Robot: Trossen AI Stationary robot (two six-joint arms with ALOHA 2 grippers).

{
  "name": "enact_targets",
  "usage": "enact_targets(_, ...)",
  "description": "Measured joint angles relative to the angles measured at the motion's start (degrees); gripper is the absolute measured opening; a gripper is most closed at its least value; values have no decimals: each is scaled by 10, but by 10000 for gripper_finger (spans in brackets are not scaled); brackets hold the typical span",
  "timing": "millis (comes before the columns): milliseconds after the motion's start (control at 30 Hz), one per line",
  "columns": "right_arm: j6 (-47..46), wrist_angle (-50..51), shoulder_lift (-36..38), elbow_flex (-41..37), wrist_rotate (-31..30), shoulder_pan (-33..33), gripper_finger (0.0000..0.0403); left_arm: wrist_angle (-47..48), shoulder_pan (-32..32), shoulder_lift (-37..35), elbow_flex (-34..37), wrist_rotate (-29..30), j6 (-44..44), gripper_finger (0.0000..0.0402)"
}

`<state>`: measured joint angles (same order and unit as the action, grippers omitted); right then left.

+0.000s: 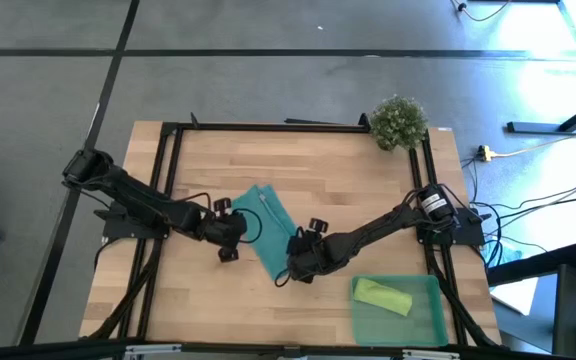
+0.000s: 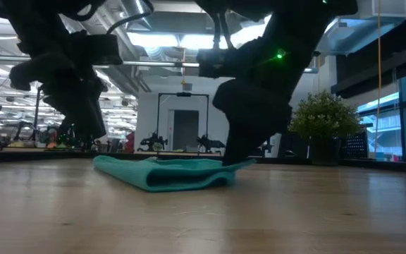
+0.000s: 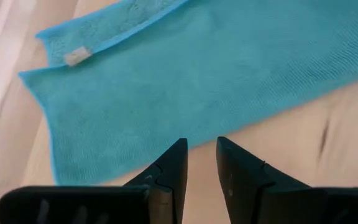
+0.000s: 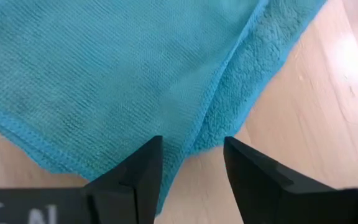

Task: Roll microfiber towels into tight, uniform cylinder then place into a basket
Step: Fold the blue microfiber cloth

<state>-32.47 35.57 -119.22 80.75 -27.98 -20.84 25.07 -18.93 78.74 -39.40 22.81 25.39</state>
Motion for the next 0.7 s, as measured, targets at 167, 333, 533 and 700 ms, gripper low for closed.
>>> enact_targets(167,16,6,12,0,13,-10,172,-19,-10,0,0,0,0,80)
enact_targets(333,55,4,21,0,46,-37,172,-45,-12,0,0,1,0,80)
enact_targets(533,63,-41,20,-11,28,-81,172,-117,-11,25,0,5,-38,80)
enact_targets(700,91,-119,0,-32,1,-96,172,-170,8,71,0,6,-77,80)
